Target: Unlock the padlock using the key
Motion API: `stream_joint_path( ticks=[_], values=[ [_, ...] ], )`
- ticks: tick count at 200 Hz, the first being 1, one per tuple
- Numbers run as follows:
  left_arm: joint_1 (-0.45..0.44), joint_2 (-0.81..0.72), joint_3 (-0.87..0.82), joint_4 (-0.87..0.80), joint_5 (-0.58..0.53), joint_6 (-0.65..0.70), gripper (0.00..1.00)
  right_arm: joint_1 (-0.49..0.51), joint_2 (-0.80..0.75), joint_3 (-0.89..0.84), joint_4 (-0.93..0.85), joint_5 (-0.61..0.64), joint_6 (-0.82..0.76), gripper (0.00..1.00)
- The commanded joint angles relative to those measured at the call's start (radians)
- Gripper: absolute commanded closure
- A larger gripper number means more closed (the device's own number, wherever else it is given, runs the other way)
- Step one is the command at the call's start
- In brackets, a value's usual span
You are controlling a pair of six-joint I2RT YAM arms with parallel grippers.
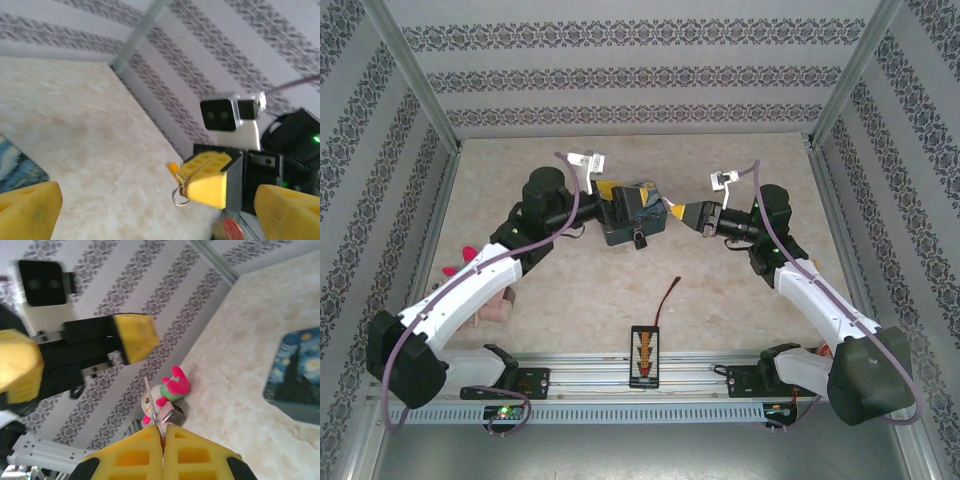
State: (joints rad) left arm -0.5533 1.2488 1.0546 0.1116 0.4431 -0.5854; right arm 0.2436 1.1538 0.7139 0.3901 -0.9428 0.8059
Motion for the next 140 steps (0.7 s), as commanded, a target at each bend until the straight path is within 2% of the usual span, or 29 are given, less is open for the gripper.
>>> stream_joint_path(
  ticks=[1,25,50,74,108,140],
  values=[
    [-0.107,-0.027,-0.03,-0.06,-0.418,0.072,0.01,-0.028,-0.039,-0.05,-0.13,0.075,-0.029,1.0],
    [-0.223,0.026,-0.053,-0.089,-0.635,0.055,0.01,-0.039,-0.077,-0.065,-0.313,0.164,-0.12,1.0],
    [-0.3,0.144,-0.022,-0.192,-0.782,-0.048,0.01,-0.04,-0.107,-0.068,-0.48,0.251,-0.22,1.0],
    [-0.335,0.25,-0.011,-0.222,-0.836,-0.16,0.0,-0.043,-0.11,-0.072,-0.582,0.326,-0.279,1.0],
    [-0.338,0.359,0.021,-0.325,-0.92,-0.305,0.08,-0.046,-0.081,-0.085,-0.637,0.403,-0.334,1.0],
    [-0.318,0.472,0.086,-0.421,-0.901,-0.353,0.11,-0.055,-0.04,-0.079,-0.638,0.425,-0.355,1.0]
  ],
)
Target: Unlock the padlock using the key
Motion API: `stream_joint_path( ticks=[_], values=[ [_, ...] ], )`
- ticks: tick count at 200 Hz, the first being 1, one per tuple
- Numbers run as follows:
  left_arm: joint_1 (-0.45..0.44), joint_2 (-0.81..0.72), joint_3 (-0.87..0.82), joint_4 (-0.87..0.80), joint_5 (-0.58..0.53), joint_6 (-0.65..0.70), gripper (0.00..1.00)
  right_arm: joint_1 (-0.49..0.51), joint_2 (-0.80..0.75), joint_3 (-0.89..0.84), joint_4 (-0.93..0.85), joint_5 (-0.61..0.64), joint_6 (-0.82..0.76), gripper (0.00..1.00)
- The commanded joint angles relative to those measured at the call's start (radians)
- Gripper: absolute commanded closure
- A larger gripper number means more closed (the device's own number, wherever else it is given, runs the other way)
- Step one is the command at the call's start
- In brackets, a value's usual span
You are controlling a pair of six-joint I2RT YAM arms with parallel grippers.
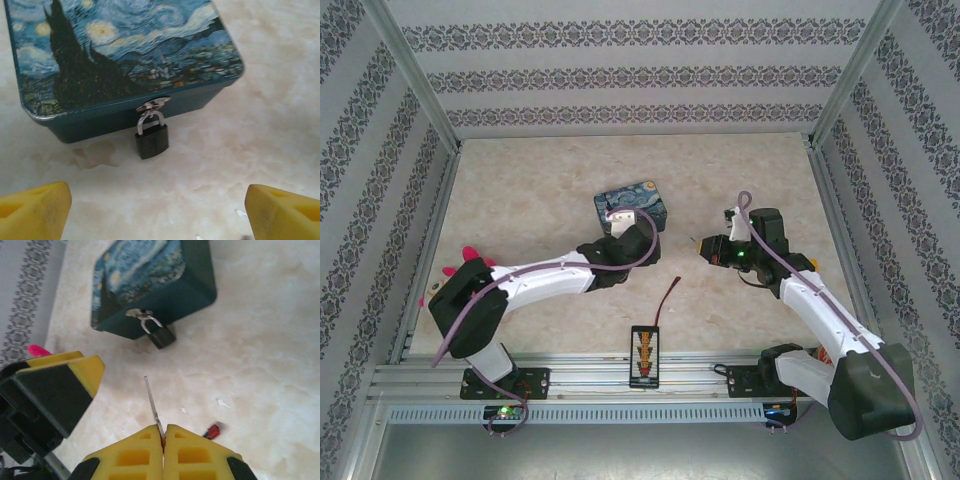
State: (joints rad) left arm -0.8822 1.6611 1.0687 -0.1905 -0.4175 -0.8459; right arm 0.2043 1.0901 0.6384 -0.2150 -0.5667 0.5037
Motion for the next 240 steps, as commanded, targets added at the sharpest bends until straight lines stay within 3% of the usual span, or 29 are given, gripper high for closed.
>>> stream_joint_path(
  ticks=[1,57,142,240],
  values=[
    [0.012,0.064,0.076,-0.123,-0.037,-0.094,0.11,-0.015,0.024,-0.003,-0.033,0.049,-0.054,1.0],
    [0.071,0.26,0.241,-0.248,0.031,-0.114,0.17,-0.035,0.01,0.004,-0.025,0.102,-0.063,1.0],
    [0.099,0.41,0.34,-0.169,-0.042,-0.047,0.21,-0.046,-0.026,-0.009,0.034,0.114,-0.058,1.0],
    [0.114,0.449,0.33,-0.052,-0.086,-0.024,0.32,-0.047,-0.007,-0.019,0.104,0.082,-0.024,1.0]
  ],
)
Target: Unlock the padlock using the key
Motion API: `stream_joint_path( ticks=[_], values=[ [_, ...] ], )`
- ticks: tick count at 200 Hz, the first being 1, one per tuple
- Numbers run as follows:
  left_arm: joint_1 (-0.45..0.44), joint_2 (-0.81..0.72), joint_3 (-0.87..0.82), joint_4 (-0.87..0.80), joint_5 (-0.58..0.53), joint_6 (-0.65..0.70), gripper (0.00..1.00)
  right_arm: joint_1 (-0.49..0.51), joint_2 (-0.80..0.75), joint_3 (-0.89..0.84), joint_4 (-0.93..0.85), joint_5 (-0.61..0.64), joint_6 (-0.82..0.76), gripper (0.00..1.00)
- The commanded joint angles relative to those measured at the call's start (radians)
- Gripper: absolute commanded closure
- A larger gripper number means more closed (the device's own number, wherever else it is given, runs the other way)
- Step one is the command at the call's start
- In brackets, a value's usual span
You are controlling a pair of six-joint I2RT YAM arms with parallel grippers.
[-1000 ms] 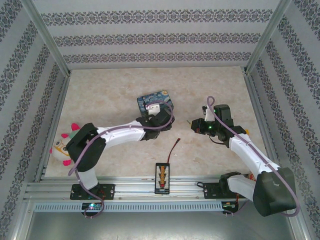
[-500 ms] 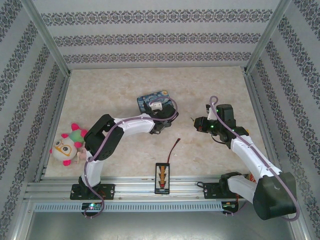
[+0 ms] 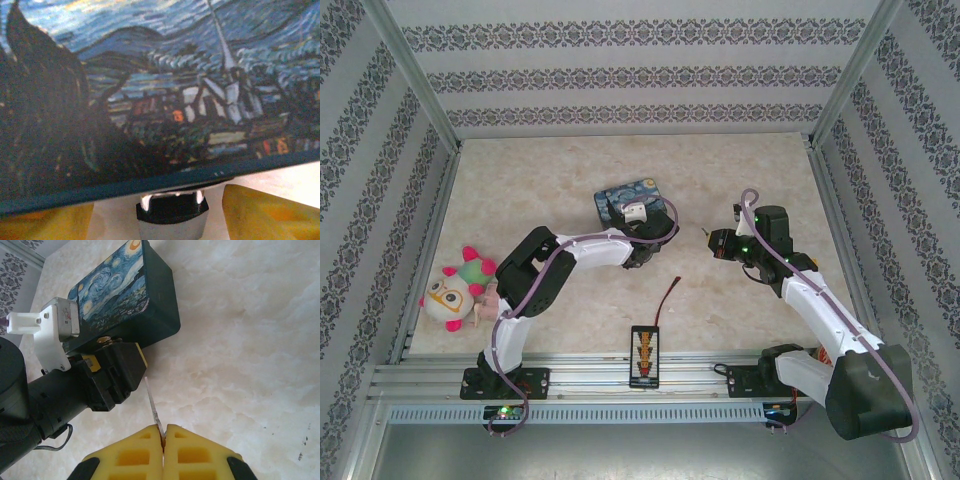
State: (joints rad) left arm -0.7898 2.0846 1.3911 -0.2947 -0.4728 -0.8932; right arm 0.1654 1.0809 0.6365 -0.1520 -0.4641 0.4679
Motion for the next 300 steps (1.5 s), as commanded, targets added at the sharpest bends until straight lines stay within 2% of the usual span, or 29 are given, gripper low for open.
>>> stream_joint_path(
  ticks=[1,26,61,98,151,189,194,210,237,250,267,284,300],
  values=[
    [0.022,0.026,0.008,0.052,-0.031,0.023,0.32,-0.008,0.002,-0.017,0.041,-0.021,0.013,1.0],
    [0.029,0.036,0.011,0.068,-0.028,0.031,0.39,-0.008,0.003,-0.015,0.047,-0.024,0.018,1.0],
    [0.034,0.058,0.024,0.085,-0.025,0.041,0.4,-0.009,0.01,-0.014,0.059,-0.031,0.026,1.0],
    [0.038,0.075,0.031,0.094,-0.027,0.048,0.48,-0.009,0.02,-0.014,0.072,-0.042,0.032,1.0],
    [0.05,0.081,0.044,0.12,-0.027,0.067,0.43,-0.008,0.04,-0.014,0.092,-0.063,0.036,1.0],
    [0.052,0.091,0.06,0.154,-0.043,0.093,0.48,-0.008,0.053,-0.011,0.106,-0.076,0.041,1.0],
    [0.053,0.092,0.062,0.16,-0.047,0.095,0.51,-0.007,0.054,-0.01,0.106,-0.077,0.04,1.0],
    [0.054,0.095,0.066,0.184,-0.057,0.115,0.53,-0.008,0.059,-0.006,0.107,-0.082,0.038,1.0],
    [0.057,0.104,0.08,0.206,-0.07,0.153,0.71,-0.007,0.066,-0.003,0.115,-0.089,0.039,1.0],
    [0.058,0.106,0.089,0.198,-0.071,0.159,0.76,-0.008,0.069,-0.001,0.116,-0.093,0.04,1.0],
    [0.06,0.104,0.088,0.193,-0.072,0.158,0.74,-0.008,0.07,0.0,0.114,-0.093,0.038,1.0],
    [0.064,0.103,0.086,0.182,-0.058,0.146,0.57,-0.008,0.07,-0.004,0.122,-0.098,0.038,1.0],
    [0.066,0.106,0.088,0.172,-0.055,0.133,0.52,-0.009,0.07,-0.007,0.126,-0.099,0.04,1.0]
  ],
)
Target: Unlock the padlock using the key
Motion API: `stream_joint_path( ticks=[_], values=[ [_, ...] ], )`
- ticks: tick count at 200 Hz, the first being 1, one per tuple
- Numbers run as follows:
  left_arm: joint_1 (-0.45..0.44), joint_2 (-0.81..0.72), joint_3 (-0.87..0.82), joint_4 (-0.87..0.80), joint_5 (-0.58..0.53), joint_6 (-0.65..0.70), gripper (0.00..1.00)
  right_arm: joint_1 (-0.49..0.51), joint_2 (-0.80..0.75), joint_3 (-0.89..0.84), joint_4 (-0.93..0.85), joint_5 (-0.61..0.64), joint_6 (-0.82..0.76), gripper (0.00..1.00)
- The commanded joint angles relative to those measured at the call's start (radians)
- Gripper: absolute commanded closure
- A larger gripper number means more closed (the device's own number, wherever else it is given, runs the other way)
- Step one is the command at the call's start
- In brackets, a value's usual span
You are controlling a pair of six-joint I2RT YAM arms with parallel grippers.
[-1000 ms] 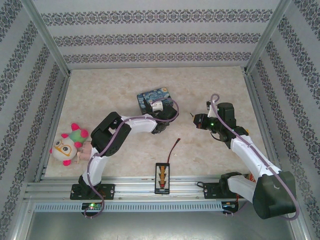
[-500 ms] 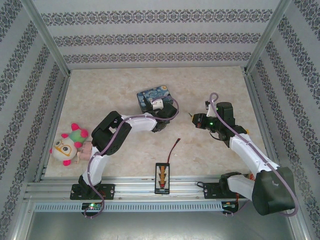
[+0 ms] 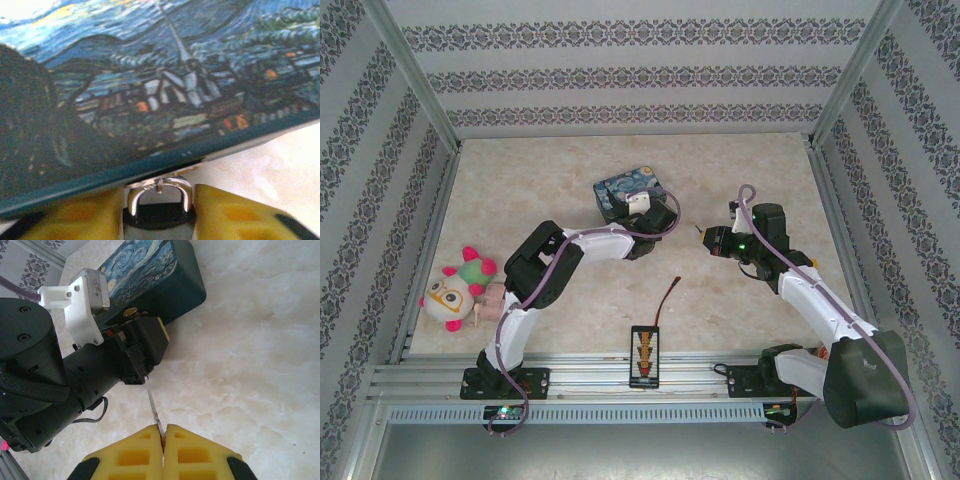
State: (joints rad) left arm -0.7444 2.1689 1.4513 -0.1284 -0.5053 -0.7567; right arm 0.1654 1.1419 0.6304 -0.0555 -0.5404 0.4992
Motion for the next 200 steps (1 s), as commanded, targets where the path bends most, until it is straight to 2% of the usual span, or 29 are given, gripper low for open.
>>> stream_joint_path(
  ticks=[1,53,83,138,168,200],
  values=[
    [0.02,0.022,0.027,0.005,-0.023,-0.005,0.51,-0.008,0.009,-0.001,0.03,-0.023,0.009,1.0],
    [0.028,0.05,0.065,-0.037,-0.01,-0.025,0.51,-0.008,0.001,-0.001,0.032,-0.018,0.011,1.0],
    [0.036,0.065,0.082,-0.082,0.001,-0.064,0.45,-0.009,0.002,-0.001,0.032,-0.01,0.011,1.0],
    [0.048,0.076,0.105,-0.139,-0.001,-0.106,0.45,-0.009,0.016,0.0,0.043,-0.01,0.011,1.0],
    [0.053,0.094,0.135,-0.139,0.009,-0.093,0.47,-0.008,0.024,0.002,0.051,-0.015,0.011,1.0],
    [0.06,0.111,0.158,-0.137,0.021,-0.088,0.57,-0.009,0.027,0.002,0.052,-0.019,0.01,1.0]
  ],
)
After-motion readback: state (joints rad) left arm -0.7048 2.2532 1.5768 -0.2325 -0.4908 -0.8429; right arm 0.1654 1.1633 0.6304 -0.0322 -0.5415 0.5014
